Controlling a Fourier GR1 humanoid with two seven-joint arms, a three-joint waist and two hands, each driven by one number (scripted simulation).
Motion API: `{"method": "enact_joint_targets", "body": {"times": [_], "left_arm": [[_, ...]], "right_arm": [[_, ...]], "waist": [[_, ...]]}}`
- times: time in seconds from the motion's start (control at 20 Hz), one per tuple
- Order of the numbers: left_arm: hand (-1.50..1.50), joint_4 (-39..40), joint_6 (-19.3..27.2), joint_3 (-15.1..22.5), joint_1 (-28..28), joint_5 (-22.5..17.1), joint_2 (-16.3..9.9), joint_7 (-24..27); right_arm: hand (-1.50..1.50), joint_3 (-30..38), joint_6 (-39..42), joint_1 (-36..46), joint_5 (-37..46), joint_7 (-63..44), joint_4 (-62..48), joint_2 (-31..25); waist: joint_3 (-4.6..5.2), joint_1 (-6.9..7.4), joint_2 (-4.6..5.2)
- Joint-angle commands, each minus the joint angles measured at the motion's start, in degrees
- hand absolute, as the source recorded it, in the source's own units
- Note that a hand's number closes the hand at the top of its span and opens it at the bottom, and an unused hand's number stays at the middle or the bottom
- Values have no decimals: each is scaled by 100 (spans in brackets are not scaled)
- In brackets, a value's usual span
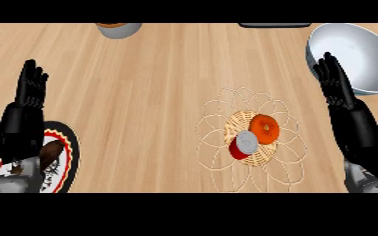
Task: Pick the can from the placemat and place it in the bowl
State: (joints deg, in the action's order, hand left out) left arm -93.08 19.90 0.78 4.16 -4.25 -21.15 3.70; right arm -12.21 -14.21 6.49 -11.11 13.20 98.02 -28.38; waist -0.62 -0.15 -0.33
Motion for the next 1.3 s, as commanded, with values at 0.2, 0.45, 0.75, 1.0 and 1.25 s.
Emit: {"method": "enact_joint_targets", "body": {"times": [0.2, 0.45, 0.75, 1.0, 1.25], "left_arm": [[0, 199, -464, 820, 365, -99, 470, -482], [0, 527, -673, 982, 156, -321, 742, -468], [0, 652, -843, 913, 483, -330, 772, -616], [0, 282, -645, 1126, 359, -35, 1035, -854], [0, 710, -827, 921, 507, -186, 1015, -627]], "right_arm": [[150, -1990, 1131, -43, 499, -1209, -15, 17], [-150, -1704, -1157, -779, 1684, -562, 63, 988], [-150, -2095, -1279, -1910, 1721, 671, 1190, 1066], [-150, -1768, -1444, -1796, 2564, -479, 1746, 655], [-150, -1487, -854, -1047, 3193, -3263, 2852, 265]], "waist": [[82, 54, 81], [58, -196, 24], [64, -96, 15], [64, -15, 20], [78, -4, 30]]}}
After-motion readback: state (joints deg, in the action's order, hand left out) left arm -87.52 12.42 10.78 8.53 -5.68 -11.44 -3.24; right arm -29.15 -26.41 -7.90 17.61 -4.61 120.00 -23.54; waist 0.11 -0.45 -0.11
